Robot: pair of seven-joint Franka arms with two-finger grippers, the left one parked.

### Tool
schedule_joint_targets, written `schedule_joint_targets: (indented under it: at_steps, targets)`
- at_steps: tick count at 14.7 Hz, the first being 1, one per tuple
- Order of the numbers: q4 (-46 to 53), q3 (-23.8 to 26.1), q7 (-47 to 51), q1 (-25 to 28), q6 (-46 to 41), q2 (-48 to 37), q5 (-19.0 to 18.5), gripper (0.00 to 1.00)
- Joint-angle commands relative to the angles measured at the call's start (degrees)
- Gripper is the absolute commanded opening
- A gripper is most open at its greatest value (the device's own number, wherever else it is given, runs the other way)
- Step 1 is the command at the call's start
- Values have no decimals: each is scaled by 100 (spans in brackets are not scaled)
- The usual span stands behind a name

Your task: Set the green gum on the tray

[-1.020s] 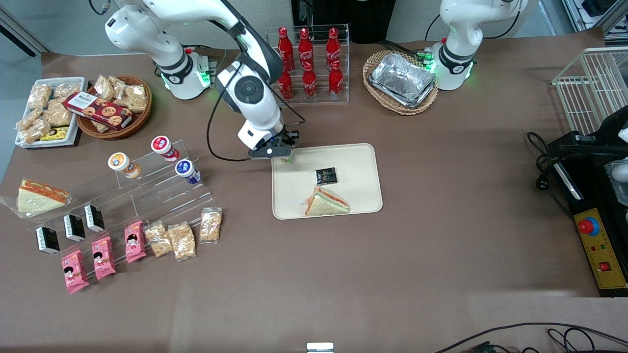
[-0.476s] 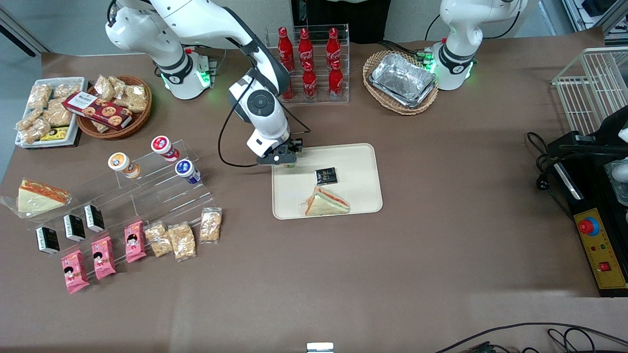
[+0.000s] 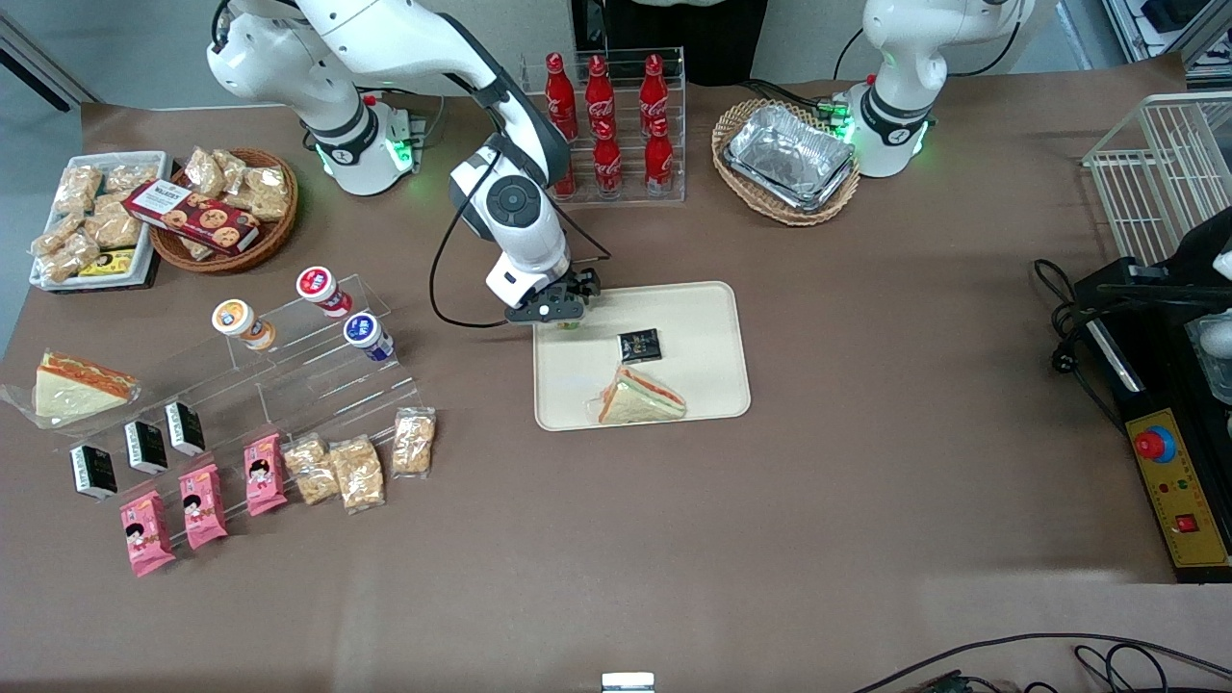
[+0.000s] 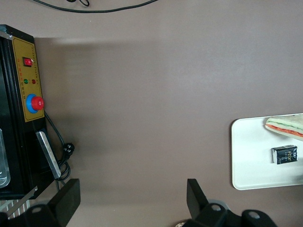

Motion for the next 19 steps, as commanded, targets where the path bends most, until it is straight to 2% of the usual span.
schedule_joint_targets:
  at_steps: [1, 5, 7, 10, 12, 16, 19]
  targets:
    - [98, -67, 12, 85, 66, 102, 80, 100]
    - [98, -93, -5, 59, 23, -20, 80, 100]
    - [159, -207, -49, -38, -545, -651, 28, 100]
    - [694, -742, -119, -47, -2135, -1443, -717, 100]
    - [1159, -1338, -669, -47, -2962, -1787, -869, 100]
    - [2100, -2990, -2760, -38, -4553, -1929, -790, 100]
    - [2216, -4159, -4193, -38, -4864, -2191, -860, 100]
